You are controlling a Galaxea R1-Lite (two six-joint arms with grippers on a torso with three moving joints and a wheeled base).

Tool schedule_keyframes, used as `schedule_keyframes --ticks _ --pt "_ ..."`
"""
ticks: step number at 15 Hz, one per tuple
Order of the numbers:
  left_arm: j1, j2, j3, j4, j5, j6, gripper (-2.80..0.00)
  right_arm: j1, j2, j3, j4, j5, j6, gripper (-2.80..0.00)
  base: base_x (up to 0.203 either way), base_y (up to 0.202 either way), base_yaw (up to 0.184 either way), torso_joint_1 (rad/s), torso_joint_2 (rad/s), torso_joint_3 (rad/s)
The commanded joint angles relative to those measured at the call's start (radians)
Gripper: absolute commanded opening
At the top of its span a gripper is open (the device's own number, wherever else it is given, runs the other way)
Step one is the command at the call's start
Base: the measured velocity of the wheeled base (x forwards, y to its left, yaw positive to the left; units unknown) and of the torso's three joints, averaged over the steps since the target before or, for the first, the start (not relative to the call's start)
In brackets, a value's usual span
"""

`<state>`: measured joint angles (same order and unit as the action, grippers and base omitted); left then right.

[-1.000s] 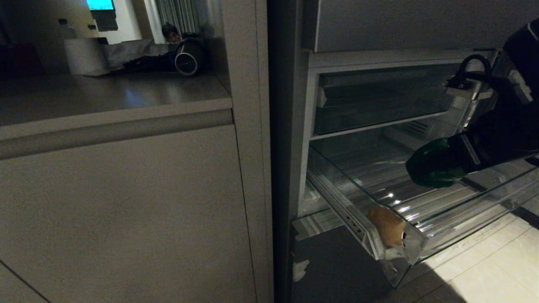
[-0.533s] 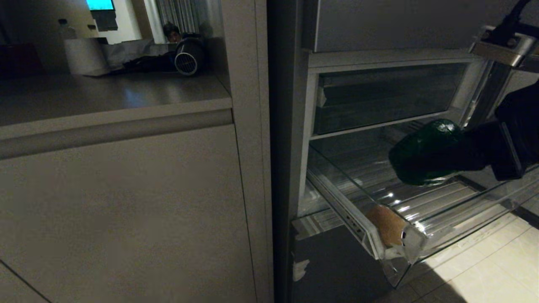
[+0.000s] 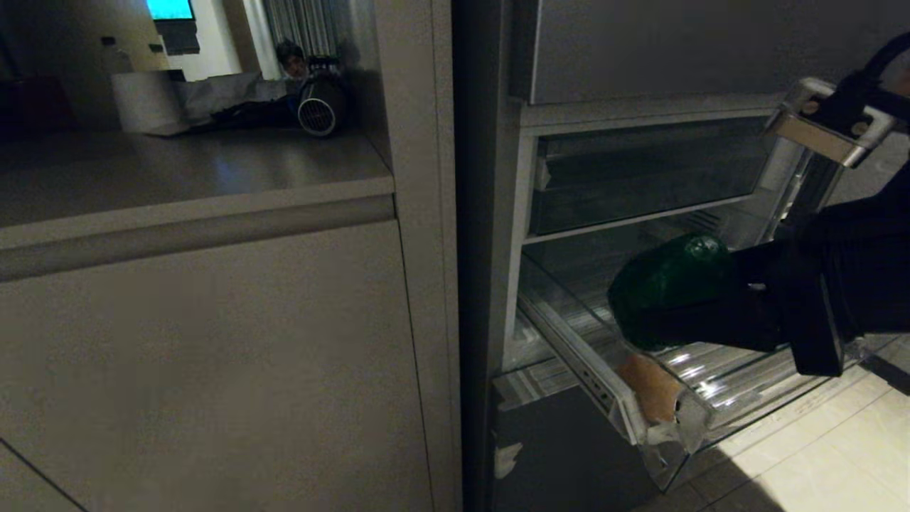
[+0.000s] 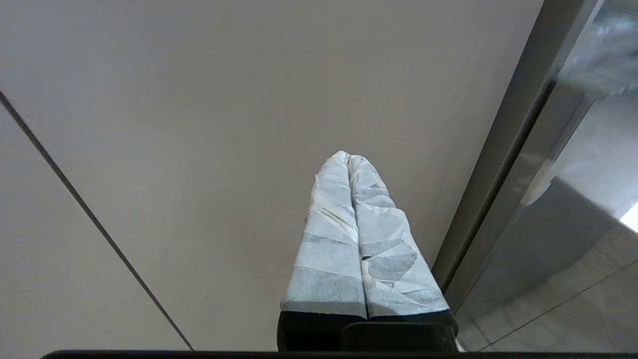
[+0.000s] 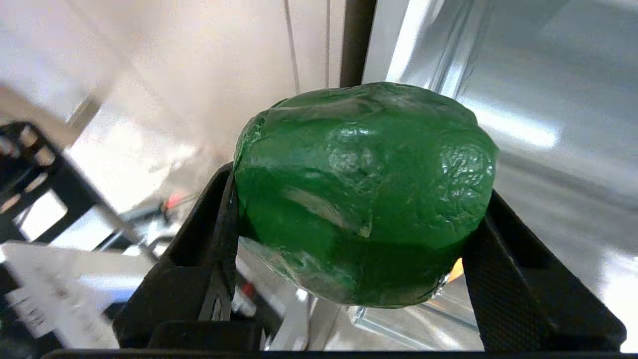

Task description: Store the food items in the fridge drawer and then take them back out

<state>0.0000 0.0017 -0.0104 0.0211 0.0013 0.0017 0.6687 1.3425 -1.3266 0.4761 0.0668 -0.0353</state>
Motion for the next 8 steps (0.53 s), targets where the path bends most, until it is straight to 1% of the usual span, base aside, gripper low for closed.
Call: schedule_keyframes --ticks 1,5,8 --pt "0.0 0.001 0.0 0.0 0.0 0.0 -2.8 0.0 -0.043 0.061 -0.059 0.001 -0.014 -2.8 0.0 0.0 0.0 0.173 -0.45 -0.251" --pt "0.0 0.0 0.0 0.0 0.0 0.0 -2.8 0.0 -0.052 0.081 -0.062 0.0 -0.018 -2.8 0.0 0.0 0.0 0.226 -0.53 -0.31" --pt "0.0 0.0 0.0 0.0 0.0 0.0 -2.8 0.0 -0.052 0.088 -0.062 0.001 -0.035 -2.8 0.0 0.0 0.0 0.256 -0.59 -0.336"
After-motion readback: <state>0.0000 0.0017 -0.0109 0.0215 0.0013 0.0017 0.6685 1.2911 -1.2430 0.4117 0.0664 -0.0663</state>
